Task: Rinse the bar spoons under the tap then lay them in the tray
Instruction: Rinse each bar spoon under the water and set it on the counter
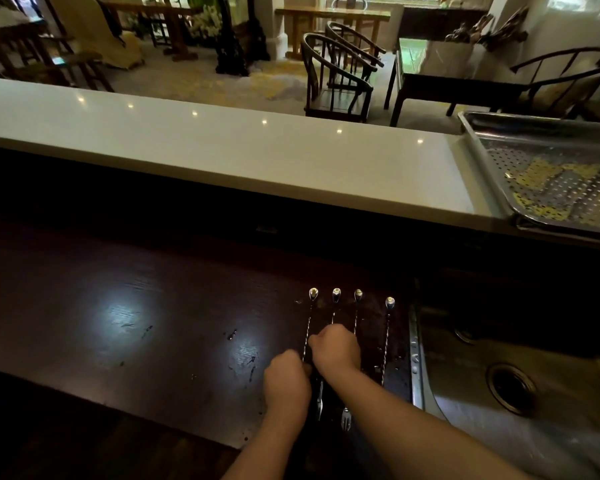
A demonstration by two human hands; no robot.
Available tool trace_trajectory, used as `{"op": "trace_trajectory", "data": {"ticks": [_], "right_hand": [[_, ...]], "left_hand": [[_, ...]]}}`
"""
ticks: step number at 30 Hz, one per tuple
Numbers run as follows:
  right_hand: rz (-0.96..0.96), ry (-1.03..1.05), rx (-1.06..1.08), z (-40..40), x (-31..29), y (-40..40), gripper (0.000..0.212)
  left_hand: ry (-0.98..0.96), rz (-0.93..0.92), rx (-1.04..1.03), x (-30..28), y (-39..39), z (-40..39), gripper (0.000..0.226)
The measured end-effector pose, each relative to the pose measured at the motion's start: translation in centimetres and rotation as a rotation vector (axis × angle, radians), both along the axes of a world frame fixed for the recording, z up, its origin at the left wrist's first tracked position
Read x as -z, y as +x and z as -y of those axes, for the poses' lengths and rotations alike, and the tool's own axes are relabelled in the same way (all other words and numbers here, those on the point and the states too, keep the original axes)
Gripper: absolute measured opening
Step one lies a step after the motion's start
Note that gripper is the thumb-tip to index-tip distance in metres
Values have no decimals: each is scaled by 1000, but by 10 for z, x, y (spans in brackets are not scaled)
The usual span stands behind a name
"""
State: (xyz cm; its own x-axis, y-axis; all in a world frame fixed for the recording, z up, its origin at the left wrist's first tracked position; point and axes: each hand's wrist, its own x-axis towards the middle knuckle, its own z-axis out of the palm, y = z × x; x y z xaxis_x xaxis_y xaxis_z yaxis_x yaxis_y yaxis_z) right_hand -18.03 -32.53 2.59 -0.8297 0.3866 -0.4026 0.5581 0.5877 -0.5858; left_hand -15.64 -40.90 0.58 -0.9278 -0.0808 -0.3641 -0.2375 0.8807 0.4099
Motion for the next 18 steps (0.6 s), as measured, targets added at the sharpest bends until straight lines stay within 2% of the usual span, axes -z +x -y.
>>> {"op": "trace_trajectory", "data": {"ticks": [9,18], "right_hand": [[66,91,-51,18,8,-8,12],[127,5,29,22,8,-17,21]], "left_hand": [[21,-30,16,-2,12,11,23],[4,5,46,-8,7,16,26]]}}
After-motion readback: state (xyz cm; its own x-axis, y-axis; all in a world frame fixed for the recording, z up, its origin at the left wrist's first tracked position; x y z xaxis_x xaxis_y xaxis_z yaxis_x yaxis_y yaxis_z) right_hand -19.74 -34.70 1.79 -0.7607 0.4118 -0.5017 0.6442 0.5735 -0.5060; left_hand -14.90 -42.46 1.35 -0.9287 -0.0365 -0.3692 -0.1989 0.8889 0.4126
